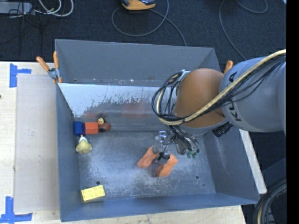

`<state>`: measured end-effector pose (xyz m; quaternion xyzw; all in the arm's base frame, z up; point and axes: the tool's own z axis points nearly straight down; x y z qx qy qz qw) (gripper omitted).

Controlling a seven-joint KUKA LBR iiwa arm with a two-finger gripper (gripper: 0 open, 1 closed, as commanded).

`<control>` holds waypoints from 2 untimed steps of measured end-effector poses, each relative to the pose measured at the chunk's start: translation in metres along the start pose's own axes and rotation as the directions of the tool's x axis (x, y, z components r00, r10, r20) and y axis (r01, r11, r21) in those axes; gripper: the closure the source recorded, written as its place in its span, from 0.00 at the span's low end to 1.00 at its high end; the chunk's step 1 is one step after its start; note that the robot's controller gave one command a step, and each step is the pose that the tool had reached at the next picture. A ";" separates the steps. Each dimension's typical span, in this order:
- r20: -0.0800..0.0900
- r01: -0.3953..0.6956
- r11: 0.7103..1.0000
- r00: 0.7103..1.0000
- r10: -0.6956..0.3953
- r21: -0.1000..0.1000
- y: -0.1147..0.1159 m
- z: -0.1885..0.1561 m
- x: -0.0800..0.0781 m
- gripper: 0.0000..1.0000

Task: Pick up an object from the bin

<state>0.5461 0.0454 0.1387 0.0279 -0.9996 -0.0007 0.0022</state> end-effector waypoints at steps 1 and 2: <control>-0.008 0.003 1.000 1.000 -0.003 0.000 -0.020 0.051 0.003 1.00; 0.002 -0.077 0.997 0.997 0.077 0.000 -0.012 -0.134 -0.003 1.00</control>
Offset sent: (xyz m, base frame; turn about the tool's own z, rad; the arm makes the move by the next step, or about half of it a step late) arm 0.0035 -0.0116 0.1333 0.0790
